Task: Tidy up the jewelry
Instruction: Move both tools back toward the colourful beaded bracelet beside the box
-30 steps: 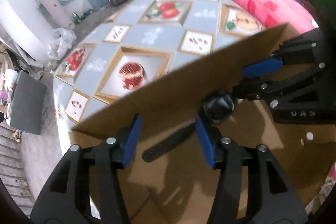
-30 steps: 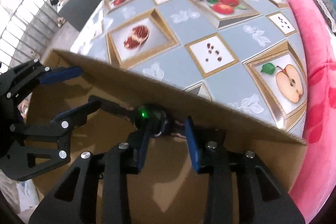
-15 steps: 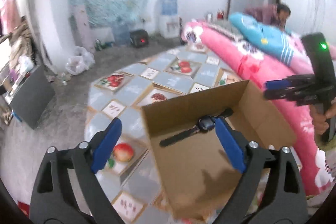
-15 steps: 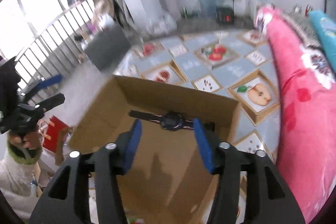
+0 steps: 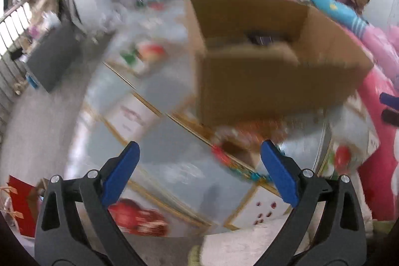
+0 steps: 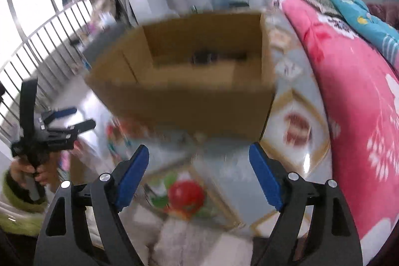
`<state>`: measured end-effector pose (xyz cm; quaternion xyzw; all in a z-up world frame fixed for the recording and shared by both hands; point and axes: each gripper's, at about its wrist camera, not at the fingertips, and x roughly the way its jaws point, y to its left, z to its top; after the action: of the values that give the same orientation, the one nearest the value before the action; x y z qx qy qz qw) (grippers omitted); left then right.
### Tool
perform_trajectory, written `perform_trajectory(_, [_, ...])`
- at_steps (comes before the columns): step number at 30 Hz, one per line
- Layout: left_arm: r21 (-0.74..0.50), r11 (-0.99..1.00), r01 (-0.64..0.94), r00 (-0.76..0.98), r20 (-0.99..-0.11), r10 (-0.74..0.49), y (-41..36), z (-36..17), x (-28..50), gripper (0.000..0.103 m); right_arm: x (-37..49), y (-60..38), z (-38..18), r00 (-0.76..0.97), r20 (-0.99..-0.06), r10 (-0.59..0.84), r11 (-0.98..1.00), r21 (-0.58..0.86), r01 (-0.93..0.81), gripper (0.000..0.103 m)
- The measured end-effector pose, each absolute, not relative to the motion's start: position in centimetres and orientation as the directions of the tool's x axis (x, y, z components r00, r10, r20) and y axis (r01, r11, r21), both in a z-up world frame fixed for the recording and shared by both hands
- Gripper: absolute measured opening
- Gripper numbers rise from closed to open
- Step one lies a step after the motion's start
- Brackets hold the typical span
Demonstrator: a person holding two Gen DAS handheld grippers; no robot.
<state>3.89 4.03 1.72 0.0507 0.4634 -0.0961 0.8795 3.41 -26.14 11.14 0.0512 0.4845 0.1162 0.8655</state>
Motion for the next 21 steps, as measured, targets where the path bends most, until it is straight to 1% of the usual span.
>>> perform_trajectory(2, [0.027, 0.970, 0.244, 0.546, -0.830, -0.114, 2.7, 0.1, 4.0, 0.094, 2.7, -24.4, 10.0, 0.489, -0.840, 0.235, 0.969, 0.168, -0.179, 0.081])
perform_trajectory(5, [0.135, 0.959, 0.250, 0.553, -0.833, -0.027, 1.3, -1.7, 4.3, 0.094, 2.7, -22.9, 9.1, 0.476, -0.853, 0.216, 0.972, 0.139, -0.192, 0.086])
perform_trajectory(7, [0.154, 0.957, 0.245, 0.592, -0.806, -0.022, 1.5, -2.0, 3.9, 0.096, 2.5, -22.4, 9.5, 0.492, -0.848, 0.197, 0.973, 0.109, -0.202, 0.090])
perform_trajectory(8, [0.157, 0.955, 0.250, 0.596, -0.803, -0.024, 1.6, -2.1, 3.8, 0.096, 2.5, -22.2, 9.8, 0.515, -0.839, 0.177, 0.976, 0.081, -0.202, 0.094])
perform_trajectory(9, [0.154, 0.955, 0.254, 0.595, -0.803, -0.029, 1.9, -2.1, 3.8, 0.096, 2.4, -22.1, 10.2, 0.546, -0.824, 0.151, 0.979, 0.047, -0.200, 0.097])
perform_trajectory(13, [0.117, 0.955, 0.272, 0.584, -0.809, -0.067, 3.3, -2.4, 3.3, 0.096, 1.5, -21.6, 11.9, 0.653, -0.753, 0.082, 0.981, -0.055, -0.187, 0.097])
perform_trajectory(15, [0.092, 0.958, 0.272, 0.573, -0.815, -0.084, 3.9, -2.5, 3.4, 0.096, 1.7, -21.6, 12.5, 0.659, -0.741, 0.129, 0.976, -0.022, -0.216, 0.097])
perform_trajectory(18, [0.043, 0.963, 0.267, 0.544, -0.831, -0.113, 5.1, -2.8, 3.8, 0.096, 1.9, -21.3, 12.8, 0.644, -0.727, 0.239, 0.956, 0.059, -0.288, 0.097])
perform_trajectory(19, [0.024, 0.964, 0.264, 0.533, -0.837, -0.125, 5.5, -3.0, 3.8, 0.096, 1.9, -21.1, 12.8, 0.640, -0.722, 0.262, 0.948, 0.067, -0.312, 0.097])
perform_trajectory(21, [0.010, 0.962, 0.273, 0.525, -0.839, -0.140, 5.7, -3.0, 4.0, 0.096, 1.8, -21.0, 12.9, 0.659, -0.708, 0.254, 0.947, 0.042, -0.320, 0.097])
